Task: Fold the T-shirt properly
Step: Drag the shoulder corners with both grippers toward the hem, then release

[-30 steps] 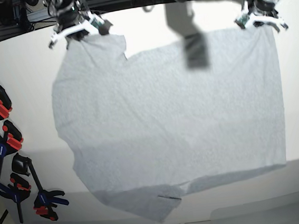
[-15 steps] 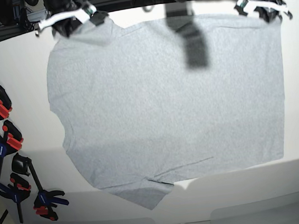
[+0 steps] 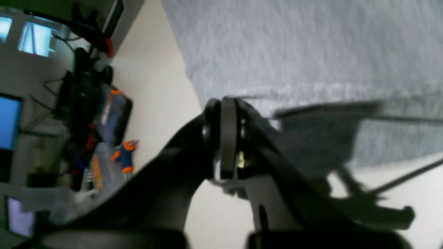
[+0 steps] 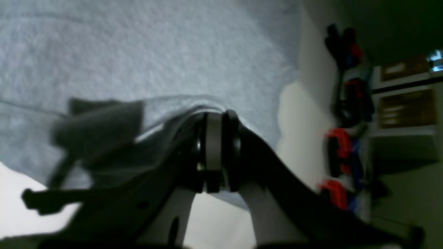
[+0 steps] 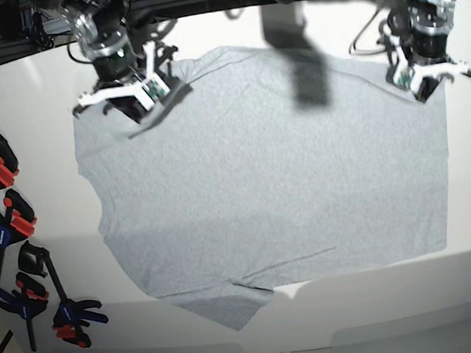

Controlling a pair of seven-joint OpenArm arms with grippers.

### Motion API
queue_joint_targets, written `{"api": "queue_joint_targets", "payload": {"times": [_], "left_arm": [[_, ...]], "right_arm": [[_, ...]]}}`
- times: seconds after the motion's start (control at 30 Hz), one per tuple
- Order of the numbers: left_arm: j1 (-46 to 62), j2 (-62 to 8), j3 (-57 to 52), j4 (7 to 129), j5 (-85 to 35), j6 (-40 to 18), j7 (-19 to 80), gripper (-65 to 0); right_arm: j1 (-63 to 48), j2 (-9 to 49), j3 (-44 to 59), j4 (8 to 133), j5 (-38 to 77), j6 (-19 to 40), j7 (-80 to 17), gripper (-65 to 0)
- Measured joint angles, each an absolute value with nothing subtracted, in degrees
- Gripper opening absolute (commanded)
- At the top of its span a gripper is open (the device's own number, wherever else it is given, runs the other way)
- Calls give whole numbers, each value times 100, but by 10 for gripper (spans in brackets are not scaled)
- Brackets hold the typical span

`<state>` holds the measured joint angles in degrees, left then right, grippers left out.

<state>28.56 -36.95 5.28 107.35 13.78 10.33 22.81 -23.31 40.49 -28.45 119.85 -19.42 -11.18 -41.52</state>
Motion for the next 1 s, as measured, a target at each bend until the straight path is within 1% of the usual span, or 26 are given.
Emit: {"api": "queue_joint_targets", "payload": {"times": [0.23, 0.37, 0.47, 0.53, 0.6, 0.83, 1.0], "left_arm": [[2276, -3697, 532, 9870, 1177, 1026, 2255, -650], [1975, -3697, 532, 9349, 958, 1026, 1837, -650], [1837, -3688, 532, 9043, 659, 1024, 1653, -650], [1789, -3682, 532, 8892, 652, 1022, 1634, -650], [1741, -3682, 532, 8772, 642, 1024, 1629, -650], [1743, -3682, 532, 8759, 637, 1024, 1627, -650], [1743, -3684, 532, 8757, 648, 1024, 1629, -650]], "right_arm": [[-1393, 3352, -2845, 10665, -1935, -1109, -4029, -650], [-972, 3087, -2849, 10320, -1940, -1114, -4032, -650], [-755, 3030, -2849, 10283, -1916, -1114, -4032, -650], [-596, 3033, -2849, 10278, -1616, -1111, -4051, -650], [-449, 3030, -2849, 10276, -1452, -974, -4049, -650], [-143, 2995, -2849, 10252, -1457, -893, -4045, -650], [64, 2965, -2849, 9743, -1444, -880, -4027, -650]]}}
